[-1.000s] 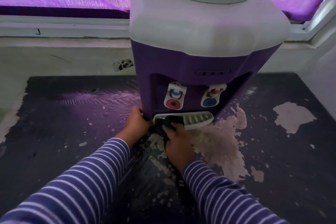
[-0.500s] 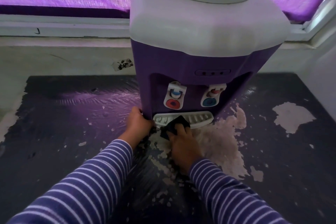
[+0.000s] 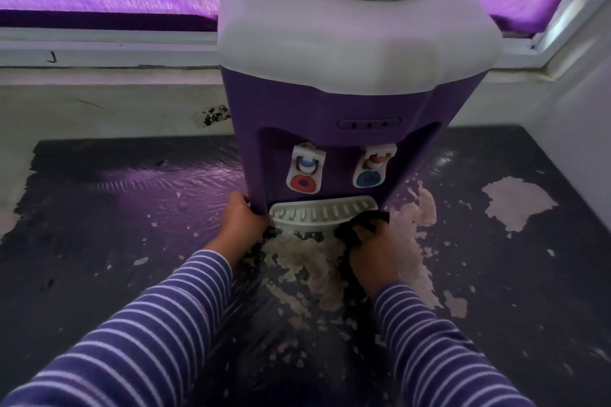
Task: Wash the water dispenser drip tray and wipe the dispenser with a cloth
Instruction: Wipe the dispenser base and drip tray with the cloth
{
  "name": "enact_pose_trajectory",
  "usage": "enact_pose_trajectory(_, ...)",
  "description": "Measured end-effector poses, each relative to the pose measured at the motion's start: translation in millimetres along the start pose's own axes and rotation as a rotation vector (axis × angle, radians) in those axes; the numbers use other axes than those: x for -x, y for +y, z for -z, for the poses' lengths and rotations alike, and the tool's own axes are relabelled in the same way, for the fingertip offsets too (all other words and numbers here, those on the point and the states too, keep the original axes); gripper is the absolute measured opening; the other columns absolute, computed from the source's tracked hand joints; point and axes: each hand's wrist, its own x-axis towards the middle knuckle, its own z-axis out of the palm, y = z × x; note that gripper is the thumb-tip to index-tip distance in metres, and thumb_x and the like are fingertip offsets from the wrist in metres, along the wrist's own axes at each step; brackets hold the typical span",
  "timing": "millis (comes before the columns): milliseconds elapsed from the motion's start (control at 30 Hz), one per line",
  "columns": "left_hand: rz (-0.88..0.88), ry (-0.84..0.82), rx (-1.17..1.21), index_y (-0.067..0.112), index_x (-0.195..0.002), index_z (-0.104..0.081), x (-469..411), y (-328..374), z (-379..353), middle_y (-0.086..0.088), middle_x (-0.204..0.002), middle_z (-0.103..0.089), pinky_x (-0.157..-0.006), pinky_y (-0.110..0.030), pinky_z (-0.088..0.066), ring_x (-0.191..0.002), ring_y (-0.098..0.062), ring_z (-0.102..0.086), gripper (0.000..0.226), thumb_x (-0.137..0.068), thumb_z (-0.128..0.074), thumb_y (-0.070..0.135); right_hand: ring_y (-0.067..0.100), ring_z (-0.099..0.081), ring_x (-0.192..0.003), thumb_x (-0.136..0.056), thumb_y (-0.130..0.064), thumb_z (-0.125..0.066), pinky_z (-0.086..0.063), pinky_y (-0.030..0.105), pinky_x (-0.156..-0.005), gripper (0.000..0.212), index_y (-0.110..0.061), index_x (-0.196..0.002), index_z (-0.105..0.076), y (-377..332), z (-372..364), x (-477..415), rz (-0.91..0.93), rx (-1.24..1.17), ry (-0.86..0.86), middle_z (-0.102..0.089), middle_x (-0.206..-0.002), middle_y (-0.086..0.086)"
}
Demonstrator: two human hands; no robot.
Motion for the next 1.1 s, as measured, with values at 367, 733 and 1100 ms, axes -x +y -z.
enact_pose_trajectory(367, -0.007, -0.074, 0.015, 0.012, -0.100, -0.045, -4.2, -0.4, 5.5, -0.013, -0.097, -0.062, -0.076, -0.053, -0.055, -0.088, -0.033, -0.063, 0.054, -0.060, -0.081, 0.018, 0.028, -0.047, -0.125, -0.089, -0.013, -0.046, -0.039, 0.033, -0.105, 0.044, -0.019, -0.131, -0.056, -31.6, -0.8, 14.4, -0.115, -0.195, -0.064, -0.047, -0.142, 0.011)
enact_pose_trajectory(733, -0.007, -0.101, -0.008, 0.014, -0.102, -0.043, -2.8, 1.2, 9.9, -0.012, -0.098, -0.063, -0.077, -0.052, -0.055, -0.088, -0.030, -0.063, 0.054, -0.063, -0.080, 0.019, 0.033, -0.043, -0.122, -0.092, -0.024, -0.048, -0.036, 0.034, -0.104, 0.045, -0.018, -0.137, -0.050, -94.9, -35.4, 33.1, 0.091, -0.104, -0.167, -0.040, -0.135, 0.015)
enact_pose_trajectory(1100, -0.012, -0.062, 0.003, 0.018, -0.098, -0.043, -0.6, -0.1, 7.1, -0.009, -0.099, -0.062, -0.074, -0.047, -0.056, -0.082, -0.025, -0.062, 0.049, -0.066, -0.080, 0.019, 0.038, -0.039, -0.117, -0.092, -0.011, -0.040, -0.039, 0.041, -0.102, 0.042, -0.012, -0.132, -0.050, -91.3, -27.8, 21.6, 0.241, 0.115, -0.281, -0.036, -0.132, 0.019)
